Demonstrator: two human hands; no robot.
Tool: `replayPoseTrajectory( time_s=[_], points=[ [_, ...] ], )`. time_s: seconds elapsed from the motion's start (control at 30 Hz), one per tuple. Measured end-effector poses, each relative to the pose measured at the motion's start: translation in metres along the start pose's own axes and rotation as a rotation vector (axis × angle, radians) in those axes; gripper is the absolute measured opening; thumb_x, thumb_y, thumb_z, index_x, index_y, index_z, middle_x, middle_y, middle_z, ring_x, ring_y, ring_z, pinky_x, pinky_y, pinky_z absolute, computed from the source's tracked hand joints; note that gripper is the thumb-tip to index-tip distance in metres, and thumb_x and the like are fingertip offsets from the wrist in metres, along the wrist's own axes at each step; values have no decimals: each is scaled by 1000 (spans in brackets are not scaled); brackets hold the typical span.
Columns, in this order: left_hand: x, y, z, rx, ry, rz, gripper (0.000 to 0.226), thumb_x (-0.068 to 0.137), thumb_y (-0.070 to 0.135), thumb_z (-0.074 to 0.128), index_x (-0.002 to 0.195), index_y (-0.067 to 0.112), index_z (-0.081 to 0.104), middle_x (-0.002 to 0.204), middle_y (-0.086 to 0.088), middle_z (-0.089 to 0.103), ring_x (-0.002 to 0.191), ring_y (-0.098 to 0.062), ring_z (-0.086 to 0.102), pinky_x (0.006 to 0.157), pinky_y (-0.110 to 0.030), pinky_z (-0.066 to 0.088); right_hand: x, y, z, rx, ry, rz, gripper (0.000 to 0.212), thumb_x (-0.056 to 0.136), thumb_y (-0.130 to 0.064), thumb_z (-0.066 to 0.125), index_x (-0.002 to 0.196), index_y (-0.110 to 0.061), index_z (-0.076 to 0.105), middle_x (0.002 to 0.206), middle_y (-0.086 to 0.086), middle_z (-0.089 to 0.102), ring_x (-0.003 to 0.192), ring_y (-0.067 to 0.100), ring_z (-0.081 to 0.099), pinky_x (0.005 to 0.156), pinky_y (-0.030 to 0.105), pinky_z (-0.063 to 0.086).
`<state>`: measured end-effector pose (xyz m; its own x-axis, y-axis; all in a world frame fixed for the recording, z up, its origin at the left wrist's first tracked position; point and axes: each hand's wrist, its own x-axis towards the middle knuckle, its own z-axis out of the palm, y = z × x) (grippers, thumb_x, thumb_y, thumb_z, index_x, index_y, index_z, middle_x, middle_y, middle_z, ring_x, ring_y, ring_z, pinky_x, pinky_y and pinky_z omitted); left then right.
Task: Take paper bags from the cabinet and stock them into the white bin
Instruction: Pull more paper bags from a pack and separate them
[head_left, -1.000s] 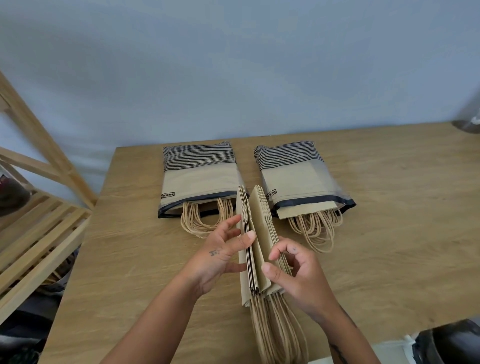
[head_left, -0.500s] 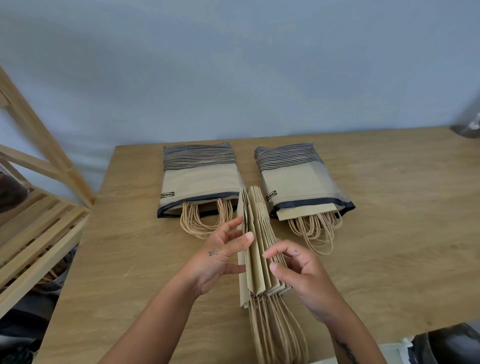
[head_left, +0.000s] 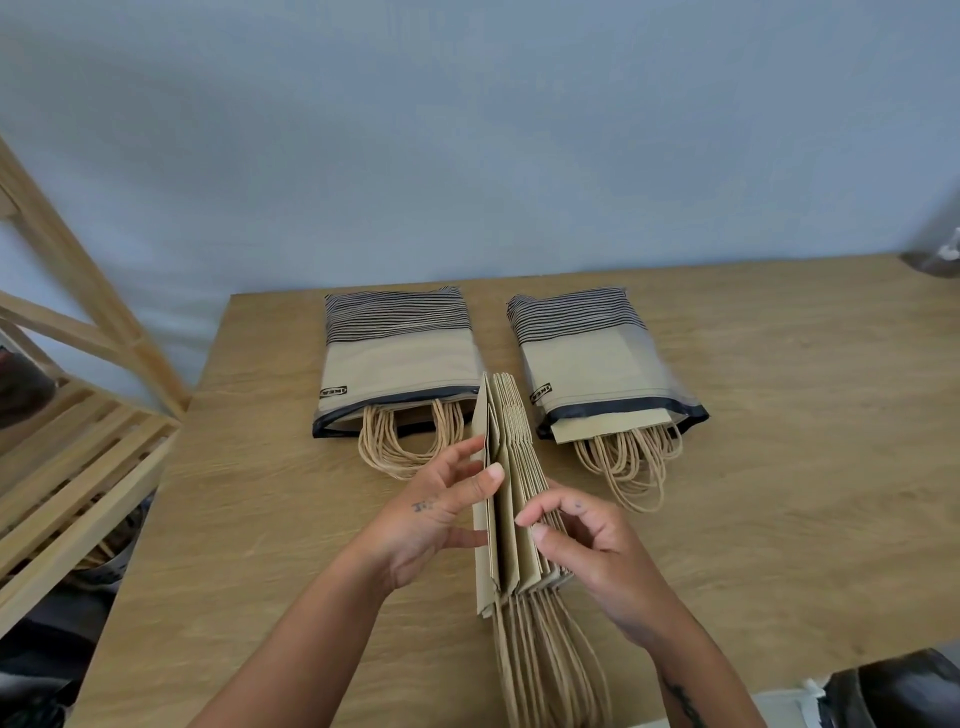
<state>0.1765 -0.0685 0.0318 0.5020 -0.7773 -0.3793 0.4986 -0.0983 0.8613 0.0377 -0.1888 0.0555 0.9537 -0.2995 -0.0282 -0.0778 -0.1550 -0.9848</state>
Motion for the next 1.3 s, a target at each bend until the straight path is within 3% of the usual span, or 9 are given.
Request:
replayPoseTrajectory(
  time_s=[0.2, 0.3, 0.43, 0.6, 0.83, 1.0, 1.07, 1.17, 1.3],
  points=[
    [0, 2, -1, -11, 9, 6, 63, 72, 37, 72, 129, 30, 46, 139, -4, 48, 123, -17, 50, 70, -33, 56, -1, -3, 1, -36, 3, -33, 12, 76, -22, 68, 84, -14, 65, 67, -21, 62, 65, -6, 56, 69, 10, 38],
    [2, -1, -4, -19, 6, -1, 62, 77, 37, 70, 134, 28, 46, 140, -4, 46, 128, -23, 46, 69, -32, 56, 1, -2, 2, -51, 38, -28, 20, 67, -38, 69, 80, -24, 66, 77, -18, 65, 76, -4, 57, 80, 19, 38],
    [1, -6, -6, -7, 20, -10, 46, 84, 23, 59, 129, 28, 50, 141, -1, 44, 127, -22, 45, 73, -34, 58, 2, -1, 3, -61, 56, -44, 20, 65, -39, 70, 80, -27, 65, 78, -15, 66, 77, -1, 59, 78, 15, 43],
    [-4, -6, -7, 85, -19, 13, 69, 69, 22, 72, 131, 36, 48, 140, 3, 41, 123, -16, 48, 85, -41, 56, 2, 0, 1, -29, 42, -35, 21, 66, -39, 70, 83, -29, 65, 84, -12, 66, 83, 0, 60, 80, 15, 46],
    [-5, -23, -7, 286, -43, 51, 77, 76, 11, 74, 130, 50, 37, 131, 21, 42, 117, -8, 50, 84, -28, 54, 8, -4, -3, -174, 33, 52, 28, 80, -27, 62, 101, -46, 62, 120, -20, 57, 116, -12, 46, 93, 13, 34],
    [-5, -43, -6, 611, -1, 106, 84, 74, 18, 77, 133, 51, 28, 142, 13, 30, 130, -7, 31, 111, -28, 31, 14, -4, -5, -358, 49, 142, 27, 79, -28, 68, 102, -39, 60, 115, -22, 59, 108, -10, 52, 89, 13, 37],
    [-4, -47, -5, 651, 5, 107, 82, 72, 22, 78, 130, 54, 29, 144, 11, 28, 133, -12, 29, 113, -37, 33, 15, -1, -7, -357, 89, 192, 30, 79, -16, 67, 102, -34, 63, 115, -19, 60, 101, 0, 58, 80, 9, 41],
    [-2, -50, -4, 706, 34, 112, 80, 72, 23, 79, 126, 56, 29, 144, 6, 23, 135, -16, 25, 111, -34, 35, 15, 5, -10, -274, 141, 216, 33, 78, -5, 65, 94, -33, 64, 107, -22, 60, 94, -15, 50, 68, 0, 37],
    [-3, -52, 2, 833, 65, 143, 79, 71, 33, 79, 125, 56, 26, 148, 3, 14, 138, -17, 14, 115, -30, 19, 9, 15, -16, -129, 210, 256, 38, 75, 4, 64, 90, -30, 65, 103, -22, 59, 98, -10, 52, 79, 12, 43]
  ],
)
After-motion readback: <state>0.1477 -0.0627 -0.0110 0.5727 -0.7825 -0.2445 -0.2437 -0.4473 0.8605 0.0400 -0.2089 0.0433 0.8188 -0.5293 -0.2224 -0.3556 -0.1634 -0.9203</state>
